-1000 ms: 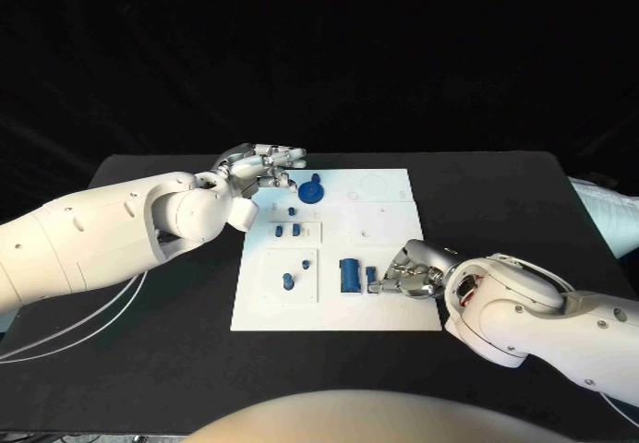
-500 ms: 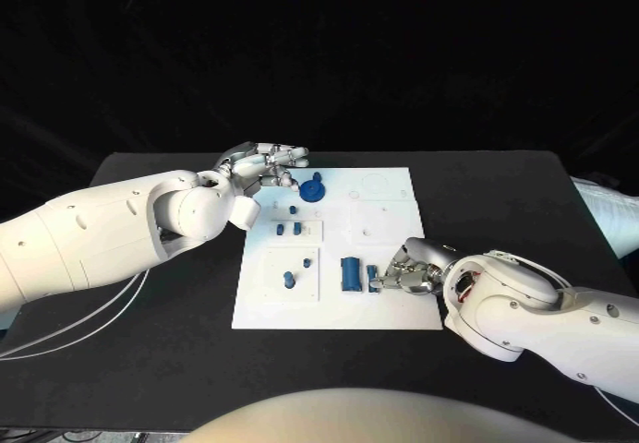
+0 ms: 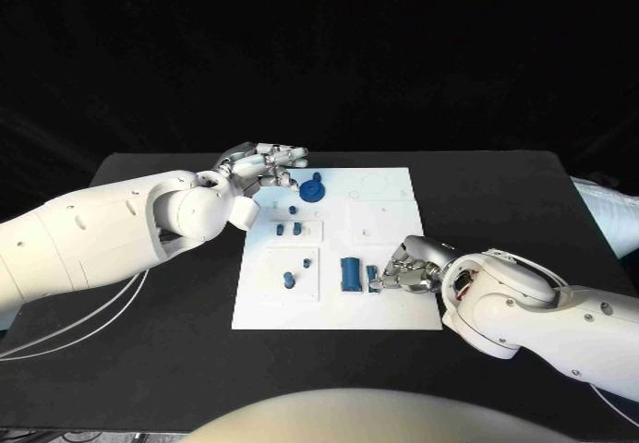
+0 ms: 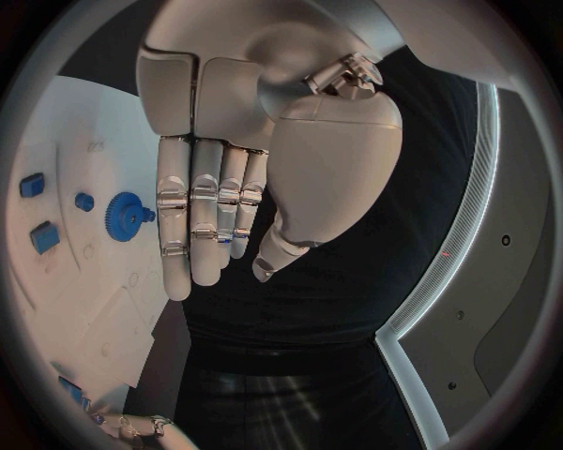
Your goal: Assemble the parts on the task board
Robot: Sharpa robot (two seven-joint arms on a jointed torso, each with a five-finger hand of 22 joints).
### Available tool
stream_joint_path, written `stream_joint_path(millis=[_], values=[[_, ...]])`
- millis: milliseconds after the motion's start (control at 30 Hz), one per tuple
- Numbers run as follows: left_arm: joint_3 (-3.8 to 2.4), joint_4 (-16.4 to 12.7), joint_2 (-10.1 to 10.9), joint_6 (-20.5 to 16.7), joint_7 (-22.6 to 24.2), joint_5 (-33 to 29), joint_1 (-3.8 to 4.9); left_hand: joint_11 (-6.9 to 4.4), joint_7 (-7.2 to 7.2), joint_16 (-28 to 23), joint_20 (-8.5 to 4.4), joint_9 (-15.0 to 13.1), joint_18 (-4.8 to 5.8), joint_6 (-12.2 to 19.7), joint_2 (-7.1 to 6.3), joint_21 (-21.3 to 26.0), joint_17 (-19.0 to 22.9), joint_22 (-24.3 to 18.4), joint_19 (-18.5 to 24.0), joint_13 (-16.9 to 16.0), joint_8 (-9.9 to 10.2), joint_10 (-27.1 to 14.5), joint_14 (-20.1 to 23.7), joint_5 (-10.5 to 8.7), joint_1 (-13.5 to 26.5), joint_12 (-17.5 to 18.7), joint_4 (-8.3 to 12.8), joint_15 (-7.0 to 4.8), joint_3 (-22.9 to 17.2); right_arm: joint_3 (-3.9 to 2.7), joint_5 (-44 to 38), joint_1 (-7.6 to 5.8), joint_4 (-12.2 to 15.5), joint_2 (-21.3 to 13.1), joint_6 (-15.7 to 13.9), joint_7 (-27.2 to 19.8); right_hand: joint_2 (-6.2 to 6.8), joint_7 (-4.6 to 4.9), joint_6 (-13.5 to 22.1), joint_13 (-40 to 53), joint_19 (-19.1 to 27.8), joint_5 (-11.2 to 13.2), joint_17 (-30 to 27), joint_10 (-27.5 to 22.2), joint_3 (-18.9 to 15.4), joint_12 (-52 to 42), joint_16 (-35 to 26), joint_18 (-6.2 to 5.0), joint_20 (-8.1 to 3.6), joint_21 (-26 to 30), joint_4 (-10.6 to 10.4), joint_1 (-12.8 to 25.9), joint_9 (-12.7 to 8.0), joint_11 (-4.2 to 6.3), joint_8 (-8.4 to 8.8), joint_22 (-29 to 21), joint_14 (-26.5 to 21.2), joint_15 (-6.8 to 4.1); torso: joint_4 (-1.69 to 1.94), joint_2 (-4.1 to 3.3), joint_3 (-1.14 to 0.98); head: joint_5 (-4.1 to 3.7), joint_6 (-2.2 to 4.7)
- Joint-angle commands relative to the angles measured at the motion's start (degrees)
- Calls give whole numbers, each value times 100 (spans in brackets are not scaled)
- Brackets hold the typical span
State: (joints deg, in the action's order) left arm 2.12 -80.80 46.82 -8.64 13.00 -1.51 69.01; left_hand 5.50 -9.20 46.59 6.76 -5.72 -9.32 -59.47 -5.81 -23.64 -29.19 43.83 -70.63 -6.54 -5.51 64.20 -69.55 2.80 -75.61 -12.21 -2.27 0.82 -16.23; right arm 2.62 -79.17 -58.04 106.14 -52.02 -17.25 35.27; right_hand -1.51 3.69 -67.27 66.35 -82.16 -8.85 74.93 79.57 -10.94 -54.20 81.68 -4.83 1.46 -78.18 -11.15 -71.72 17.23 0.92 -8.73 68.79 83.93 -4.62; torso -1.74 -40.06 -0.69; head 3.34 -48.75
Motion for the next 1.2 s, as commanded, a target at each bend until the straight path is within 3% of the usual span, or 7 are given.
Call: stream_joint_path(millis=[33, 367, 767, 1000, 1033, 1067, 1200], values=[[-3, -20, 6, 80, 27, 16, 1, -3, -3, -36, -7, 6, -111, -26, 29, 39, 6, -6, -34, -10, -37, -29, 31, 6, -3, -27, 4, 12, 34, 18, 359, 17, 52, -128, -395, -309, 130, -8, 63, -108, 72, -62, 70, -86, -111, 177, -77, 40, 16, 73, -33, 79, 13, -14, -26, -104, 338, 0, 18, 4, 4, -14, 37], [17, -9, 2, -21, 68, -310, -64, -3, -1, -40, -3, 10, -108, -30, 35, 66, 22, -28, -33, -12, -44, -30, 49, 5, 17, -42, -13, 17, 79, -25, 2889, -411, -276, -343, -907, -2104, 3, 197, 596, -1510, 599, -236, -1002, -895, -120, 2231, -916, -200, 113, 963, 244, -421, -62, -181, 264, -1404, 105, 127, -35, 133, 53, -33, 204], [19, 428, -243, -395, 133, -602, -235, -40, 64, -246, 15, 14, -100, -97, 127, 328, 171, -187, 247, -26, -92, 85, 373, 3, -62, -122, 1, 28, 129, -36, 5824, -818, -2199, 237, 100, -4392, -399, 479, 773, -4162, 2084, 167, -4835, -1445, 314, 4586, -5558, -556, 491, 4602, 907, -1544, -141, -563, 403, -4904, -1376, 542, -81, 410, 157, -93, 646], [17, 754, -416, -533, 394, -718, -331, 130, 82, -1915, 385, 85, -24, 30, 171, 1598, 1001, -1071, 1698, 168, 25, 41, 1273, 5, -134, 218, -35, 410, 103, -94, 6371, -845, -3097, 709, 454, -5105, -504, 577, 1012, -5349, 2675, 410, -5877, -1568, 502, 5051, -7146, -557, 956, 5982, 1225, -1690, -402, -811, 514, -5773, -2141, 980, -89, 477, 101, -68, 832], [17, 786, -437, -532, 441, -725, -339, 142, 82, -2123, 439, 92, -61, 20, 171, 1659, 1098, -1169, 1682, 204, 39, 58, 1241, -2, -143, 285, -39, 432, 112, -102, 6402, -846, -3179, 757, 472, -5159, -509, 583, 1020, -5523, 2606, 414, -6008, -1554, 518, 5041, -7267, -570, 996, 6107, 1276, -1639, -453, -827, 509, -5869, -2074, 984, -89, 477, 95, -60, 841], [24, 737, -402, -382, 126, -557, -329, -83, 333, -2752, 66, 572, 280, 1785, 581, 1819, 1582, -2070, 3278, 654, 551, -1890, 2957, -280, 2178, 525, 227, -82, 560, -97, 5782, -845, -3057, 692, 31, -4408, -297, 297, 2708, -5743, 4325, 885, -6366, -3479, 682, 5420, -7448, -202, 619, 6532, 1115, 959, -801, -579, 873, -6106, -4007, 462, -88, 447, 127, -83, 777], [15, 675, -395, -501, 184, -531, -350, -112, 388, -3115, 37, 572, 279, 2225, 581, 1931, 1798, -2391, 3674, 654, 551, -2345, 3350, -280, 2717, 650, 227, -82, 672, -103, 5856, -823, -3007, 694, -63, -4481, -275, 237, 3106, -5956, 4645, 885, -6572, -3894, 1094, 5420, -7614, -201, 577, 6750, 1115, 1571, -926, -552, 873, -6253, -4378, 462, -70, 479, 123, -101, 824]])
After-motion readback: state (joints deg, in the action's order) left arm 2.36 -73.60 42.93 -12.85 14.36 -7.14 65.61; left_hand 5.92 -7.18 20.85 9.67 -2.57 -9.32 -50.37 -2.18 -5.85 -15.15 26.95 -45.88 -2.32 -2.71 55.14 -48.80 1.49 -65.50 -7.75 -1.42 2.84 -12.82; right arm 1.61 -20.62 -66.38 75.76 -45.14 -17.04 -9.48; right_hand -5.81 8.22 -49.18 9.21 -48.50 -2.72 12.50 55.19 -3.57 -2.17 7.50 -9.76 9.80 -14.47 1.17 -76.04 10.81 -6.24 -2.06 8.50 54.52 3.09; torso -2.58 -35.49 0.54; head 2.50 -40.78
